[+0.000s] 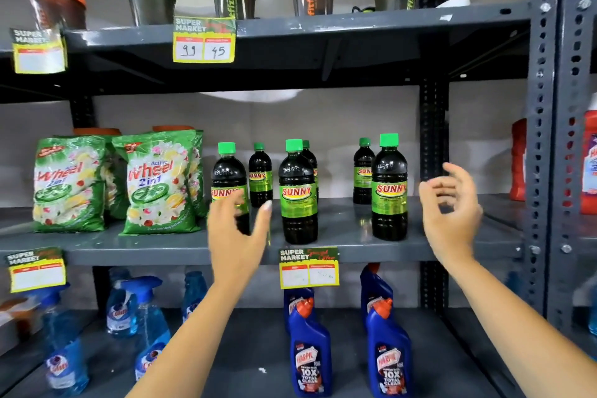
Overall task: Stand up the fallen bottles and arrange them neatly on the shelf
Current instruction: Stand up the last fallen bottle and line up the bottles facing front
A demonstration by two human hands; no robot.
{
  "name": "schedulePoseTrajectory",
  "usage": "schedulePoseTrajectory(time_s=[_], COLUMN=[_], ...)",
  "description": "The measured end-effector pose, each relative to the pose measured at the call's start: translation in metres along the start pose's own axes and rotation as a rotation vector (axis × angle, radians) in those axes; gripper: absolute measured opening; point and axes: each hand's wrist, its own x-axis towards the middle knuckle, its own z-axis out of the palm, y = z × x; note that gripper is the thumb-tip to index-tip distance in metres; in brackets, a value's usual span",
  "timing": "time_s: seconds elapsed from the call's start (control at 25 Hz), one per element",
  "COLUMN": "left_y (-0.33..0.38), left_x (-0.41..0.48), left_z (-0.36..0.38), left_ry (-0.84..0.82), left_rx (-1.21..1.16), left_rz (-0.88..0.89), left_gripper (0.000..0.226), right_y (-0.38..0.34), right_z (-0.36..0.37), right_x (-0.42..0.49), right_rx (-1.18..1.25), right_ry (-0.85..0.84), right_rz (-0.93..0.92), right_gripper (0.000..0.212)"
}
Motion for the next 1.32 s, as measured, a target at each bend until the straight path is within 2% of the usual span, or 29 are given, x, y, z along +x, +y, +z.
schedulePoseTrajectory(time_s=[0.04,0.12,0.16,0.24,0.32,0.36,0.44,0.56,0.6,0.76,1.0,1.32], left_y=[-0.006,-0.028,-0.043,-0.067,-0.078,-0.081,-0.083,-0.08,-0.08,-0.079,-0.076,-0.074], left_x=[0.005,0.015,0.02,0.031,0.039,0.041,0.04,0.034,0.033,0.033,0.031,0.027], left_z=[-0.013,-0.033,-0.038,-0.042,-0.042,-0.039,-0.034,-0.035,-0.036,-0.036,-0.038,-0.039], left_ry=[0.111,0.133,0.057,-0.186,-0.372,-0.413,-0.443,-0.434,-0.417,-0.355,-0.337,-0.317], left_rx=[0.016,0.113,0.182,0.254,0.258,0.279,0.349,0.482,0.482,0.457,0.373,0.326], left_rz=[0.029,-0.009,-0.053,-0.182,-0.28,-0.304,-0.3,-0.159,-0.145,-0.155,-0.216,-0.229], left_gripper=[0.052,0.059,0.067,0.091,0.111,0.114,0.103,0.064,0.058,0.068,0.089,0.079], right_y=[-0.014,-0.035,-0.038,-0.035,-0.028,-0.025,-0.02,-0.02,-0.019,-0.014,-0.016,-0.016], right_z=[0.01,0.043,0.06,0.089,0.105,0.11,0.117,0.123,0.123,0.122,0.121,0.119], right_x=[-0.008,-0.026,-0.033,-0.04,-0.041,-0.042,-0.044,-0.048,-0.049,-0.05,-0.05,-0.048], right_rx=[-0.017,-0.073,-0.115,-0.212,-0.278,-0.304,-0.368,-0.407,-0.41,-0.429,-0.421,-0.384], right_ry=[0.01,-0.181,-0.337,-0.637,-0.772,-0.804,-0.821,-0.794,-0.785,-0.779,-0.803,-0.83], right_rz=[-0.116,-0.15,-0.075,0.207,0.413,0.424,0.36,0.299,0.297,0.299,0.299,0.311], right_gripper=[0.033,0.02,0.028,0.067,0.1,0.104,0.1,0.086,0.085,0.099,0.091,0.079])
